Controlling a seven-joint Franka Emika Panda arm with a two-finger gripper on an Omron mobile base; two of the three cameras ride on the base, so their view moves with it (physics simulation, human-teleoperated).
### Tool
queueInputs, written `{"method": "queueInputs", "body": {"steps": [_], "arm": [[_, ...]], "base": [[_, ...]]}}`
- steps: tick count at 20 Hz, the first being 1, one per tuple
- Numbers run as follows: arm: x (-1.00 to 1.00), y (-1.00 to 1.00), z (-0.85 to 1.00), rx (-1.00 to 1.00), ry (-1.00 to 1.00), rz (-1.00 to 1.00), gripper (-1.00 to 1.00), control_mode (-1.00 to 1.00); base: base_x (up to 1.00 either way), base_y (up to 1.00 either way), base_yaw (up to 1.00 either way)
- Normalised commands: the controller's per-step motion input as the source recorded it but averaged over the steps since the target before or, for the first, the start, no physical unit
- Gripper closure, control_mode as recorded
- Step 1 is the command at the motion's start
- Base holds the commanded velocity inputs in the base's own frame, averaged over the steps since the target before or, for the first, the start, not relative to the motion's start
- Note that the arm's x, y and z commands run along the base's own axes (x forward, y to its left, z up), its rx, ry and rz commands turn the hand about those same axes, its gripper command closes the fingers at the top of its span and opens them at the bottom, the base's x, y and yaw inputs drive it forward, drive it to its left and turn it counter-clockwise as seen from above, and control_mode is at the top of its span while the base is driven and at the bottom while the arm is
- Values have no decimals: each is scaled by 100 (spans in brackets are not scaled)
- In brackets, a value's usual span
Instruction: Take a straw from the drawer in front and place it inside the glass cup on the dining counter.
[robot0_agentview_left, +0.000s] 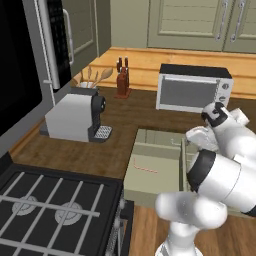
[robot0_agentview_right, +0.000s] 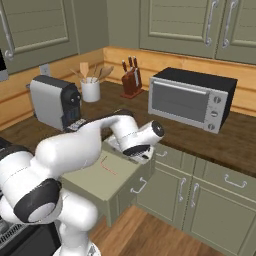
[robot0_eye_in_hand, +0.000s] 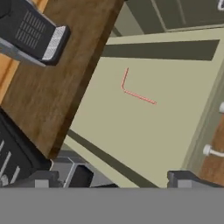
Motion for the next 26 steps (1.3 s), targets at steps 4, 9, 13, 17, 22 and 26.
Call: {"method": "queueInputs", "body": {"steps": [4,9,13,17,22,26], "arm": [[13,78,-2,-23,16,0,-100,-100],[31,63,-24,-28,16,0,-100,-100],[57,21,-34,-26,21,-3,-100,-100],[46,0,-54,-13,19,-5,-100,-100],[26,0,-59,-7,14,-8,-100,-100],[14,0,-49,-8,9,-11,-100,-100]], "base": [[0,0,0],[0,0,0],[0,0,0],[0,0,0],[0,0,0],[0,0,0]]}}
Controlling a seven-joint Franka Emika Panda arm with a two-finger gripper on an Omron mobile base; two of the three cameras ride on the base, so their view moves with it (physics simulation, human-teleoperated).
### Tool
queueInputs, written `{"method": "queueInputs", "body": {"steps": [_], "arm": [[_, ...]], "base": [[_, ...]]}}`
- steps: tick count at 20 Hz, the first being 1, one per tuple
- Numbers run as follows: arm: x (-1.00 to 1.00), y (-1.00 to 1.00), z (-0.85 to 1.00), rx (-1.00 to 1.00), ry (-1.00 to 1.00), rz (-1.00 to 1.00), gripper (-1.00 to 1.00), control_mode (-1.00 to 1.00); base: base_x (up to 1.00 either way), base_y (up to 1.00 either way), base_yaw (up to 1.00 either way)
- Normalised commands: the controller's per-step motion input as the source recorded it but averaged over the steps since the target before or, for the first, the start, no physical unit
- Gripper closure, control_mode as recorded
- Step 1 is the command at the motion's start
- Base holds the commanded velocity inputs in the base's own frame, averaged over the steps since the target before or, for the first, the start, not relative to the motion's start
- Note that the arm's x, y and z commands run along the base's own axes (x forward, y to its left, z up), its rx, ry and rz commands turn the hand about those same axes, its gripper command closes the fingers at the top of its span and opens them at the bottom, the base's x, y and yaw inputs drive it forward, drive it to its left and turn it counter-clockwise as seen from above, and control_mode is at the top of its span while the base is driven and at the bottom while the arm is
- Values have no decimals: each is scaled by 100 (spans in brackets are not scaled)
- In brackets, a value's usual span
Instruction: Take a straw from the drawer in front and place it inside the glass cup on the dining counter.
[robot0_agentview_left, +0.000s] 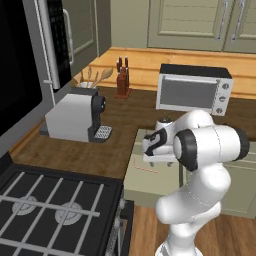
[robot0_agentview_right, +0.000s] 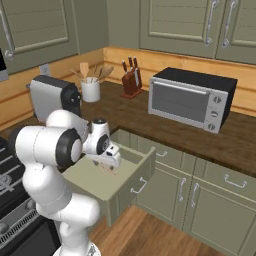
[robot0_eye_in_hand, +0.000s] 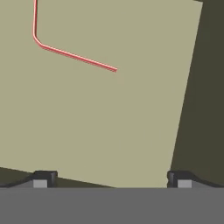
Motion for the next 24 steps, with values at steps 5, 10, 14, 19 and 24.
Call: {"method": "queueInputs", "body": {"steps": [5,10,14,19,24], "arm": [[18,-14,-35,-5,8,-13,-100,-100],[3,-45,-32,-2,4,-12,-100,-100],[9,-41,-41,-1,4,-9,-100,-100],[7,-40,-38,-3,0,-4,-100,-100],[0,-70,-33,-6,0,-2,-100,-100]], "base": [[0,0,0],[0,0,0],[0,0,0],[0,0,0],[0,0,0]]}}
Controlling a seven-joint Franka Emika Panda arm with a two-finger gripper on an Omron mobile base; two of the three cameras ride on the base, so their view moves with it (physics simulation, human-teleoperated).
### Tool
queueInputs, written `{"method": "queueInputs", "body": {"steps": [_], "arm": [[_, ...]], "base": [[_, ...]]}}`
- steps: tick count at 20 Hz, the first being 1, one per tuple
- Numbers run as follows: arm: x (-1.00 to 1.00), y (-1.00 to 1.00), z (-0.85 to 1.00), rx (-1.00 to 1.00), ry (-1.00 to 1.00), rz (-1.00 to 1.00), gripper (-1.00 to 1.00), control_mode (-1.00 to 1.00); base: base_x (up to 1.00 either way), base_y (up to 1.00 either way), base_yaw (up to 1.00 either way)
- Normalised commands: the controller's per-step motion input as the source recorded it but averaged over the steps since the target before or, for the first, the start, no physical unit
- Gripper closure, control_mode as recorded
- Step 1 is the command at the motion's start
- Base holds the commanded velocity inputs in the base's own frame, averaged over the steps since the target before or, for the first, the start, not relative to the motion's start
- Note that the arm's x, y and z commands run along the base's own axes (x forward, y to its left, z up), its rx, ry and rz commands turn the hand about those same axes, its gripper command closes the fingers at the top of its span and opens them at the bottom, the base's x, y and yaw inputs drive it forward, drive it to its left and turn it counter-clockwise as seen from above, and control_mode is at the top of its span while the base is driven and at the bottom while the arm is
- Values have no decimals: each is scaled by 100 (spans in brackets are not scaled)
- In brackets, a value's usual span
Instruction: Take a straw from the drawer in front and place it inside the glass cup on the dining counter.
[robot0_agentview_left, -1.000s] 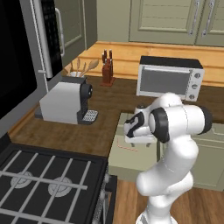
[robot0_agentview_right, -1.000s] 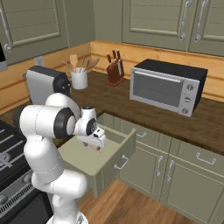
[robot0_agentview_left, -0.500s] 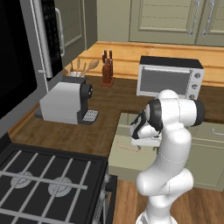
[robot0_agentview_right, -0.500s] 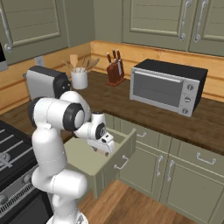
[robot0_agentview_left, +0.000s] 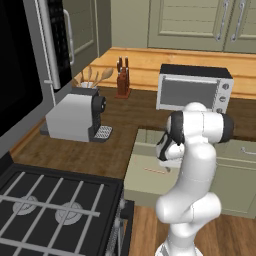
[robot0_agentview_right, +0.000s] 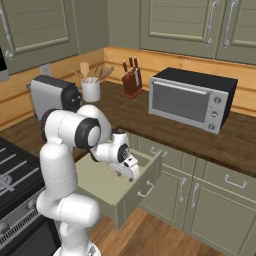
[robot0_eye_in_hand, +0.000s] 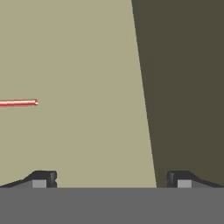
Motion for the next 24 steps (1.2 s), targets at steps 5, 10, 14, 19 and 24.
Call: {"method": "queueInputs", "body": {"steps": [5,10,14,19,24], "arm": [[-5,-100,-16,-9,-2,-1,-100,-100],[-10,-100,-1,-4,-5,0,-100,-100],[-4,-28,25,0,-10,7,-100,-100],[0,85,54,0,-3,20,-100,-100],[31,87,11,0,0,23,-100,-100]], "base": [[0,0,0],[0,0,0],[0,0,0],[0,0,0],[0,0,0]]}}
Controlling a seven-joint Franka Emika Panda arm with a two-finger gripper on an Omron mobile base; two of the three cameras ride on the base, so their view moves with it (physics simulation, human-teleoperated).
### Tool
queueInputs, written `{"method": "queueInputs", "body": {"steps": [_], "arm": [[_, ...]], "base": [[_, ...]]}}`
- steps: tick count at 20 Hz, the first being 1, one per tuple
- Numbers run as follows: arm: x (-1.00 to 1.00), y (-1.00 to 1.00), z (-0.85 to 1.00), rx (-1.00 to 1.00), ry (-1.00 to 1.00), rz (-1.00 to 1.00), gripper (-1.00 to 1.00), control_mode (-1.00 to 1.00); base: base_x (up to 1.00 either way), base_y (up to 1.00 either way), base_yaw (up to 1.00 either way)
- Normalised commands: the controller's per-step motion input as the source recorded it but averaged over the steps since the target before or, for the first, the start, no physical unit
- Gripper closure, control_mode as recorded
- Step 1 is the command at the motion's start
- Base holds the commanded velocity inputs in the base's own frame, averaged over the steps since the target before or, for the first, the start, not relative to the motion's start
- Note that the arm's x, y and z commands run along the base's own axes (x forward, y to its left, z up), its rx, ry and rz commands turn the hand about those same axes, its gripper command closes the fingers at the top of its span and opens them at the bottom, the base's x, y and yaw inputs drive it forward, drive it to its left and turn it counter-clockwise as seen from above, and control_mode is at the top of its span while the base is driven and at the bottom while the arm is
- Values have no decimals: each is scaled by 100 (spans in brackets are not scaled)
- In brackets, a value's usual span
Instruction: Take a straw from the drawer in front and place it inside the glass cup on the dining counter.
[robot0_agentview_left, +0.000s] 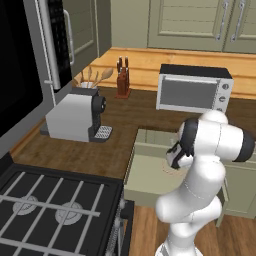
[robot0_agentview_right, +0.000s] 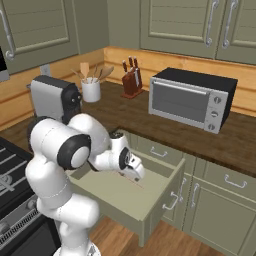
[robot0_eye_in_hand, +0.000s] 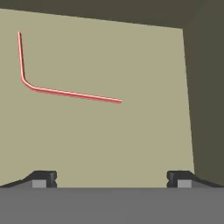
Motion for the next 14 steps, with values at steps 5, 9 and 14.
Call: {"method": "queueInputs", "body": {"steps": [5,9,14], "arm": [[61,31,-4,3,0,22,-100,-100],[75,8,-34,0,0,21,-100,-100],[32,14,-58,0,0,17,-100,-100]], "base": [[0,0,0],[0,0,0],[0,0,0]]}}
